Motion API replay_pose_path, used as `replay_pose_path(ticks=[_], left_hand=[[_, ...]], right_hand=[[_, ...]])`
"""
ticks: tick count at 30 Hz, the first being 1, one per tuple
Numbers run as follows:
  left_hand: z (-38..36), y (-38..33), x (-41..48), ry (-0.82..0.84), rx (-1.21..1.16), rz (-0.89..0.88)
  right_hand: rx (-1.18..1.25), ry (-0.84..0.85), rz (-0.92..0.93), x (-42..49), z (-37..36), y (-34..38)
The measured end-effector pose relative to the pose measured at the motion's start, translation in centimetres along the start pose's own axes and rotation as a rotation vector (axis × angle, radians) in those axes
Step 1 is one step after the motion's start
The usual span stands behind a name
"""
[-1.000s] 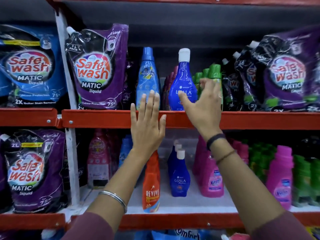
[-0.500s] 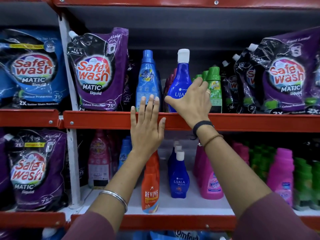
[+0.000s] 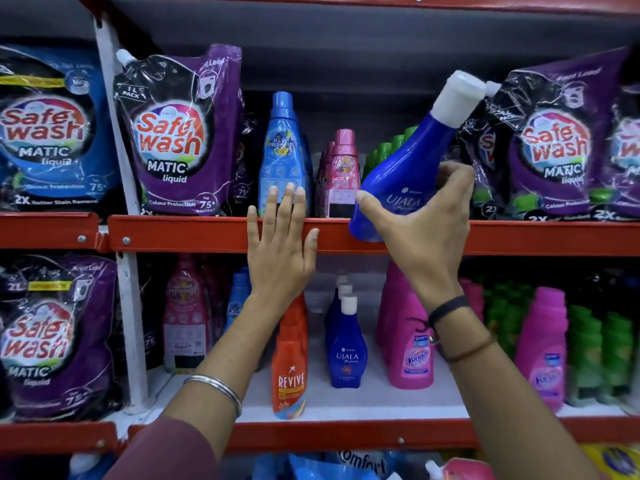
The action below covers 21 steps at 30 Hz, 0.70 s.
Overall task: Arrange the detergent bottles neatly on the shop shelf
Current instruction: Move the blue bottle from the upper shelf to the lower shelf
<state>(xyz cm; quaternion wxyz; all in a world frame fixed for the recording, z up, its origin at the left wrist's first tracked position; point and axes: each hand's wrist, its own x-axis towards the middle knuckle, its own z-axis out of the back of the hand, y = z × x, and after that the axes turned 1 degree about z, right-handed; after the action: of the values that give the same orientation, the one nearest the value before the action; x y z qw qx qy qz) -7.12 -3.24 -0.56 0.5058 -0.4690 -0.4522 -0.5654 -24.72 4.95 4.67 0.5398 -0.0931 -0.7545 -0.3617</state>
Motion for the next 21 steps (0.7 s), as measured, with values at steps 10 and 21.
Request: replay_pose_path(ticks=[10, 21], left_hand=[[-0.3, -0.6, -0.3, -0.032, -0.019, 0.058], [-0.3, -0.6, -0.3, -0.022, -0.026, 0.053]], right_hand=[[-0.103, 0.278, -0.150, -9.7, 1.2, -5.2], [-0.285, 0.479, -0.318, -18.3, -2.3, -13.2]])
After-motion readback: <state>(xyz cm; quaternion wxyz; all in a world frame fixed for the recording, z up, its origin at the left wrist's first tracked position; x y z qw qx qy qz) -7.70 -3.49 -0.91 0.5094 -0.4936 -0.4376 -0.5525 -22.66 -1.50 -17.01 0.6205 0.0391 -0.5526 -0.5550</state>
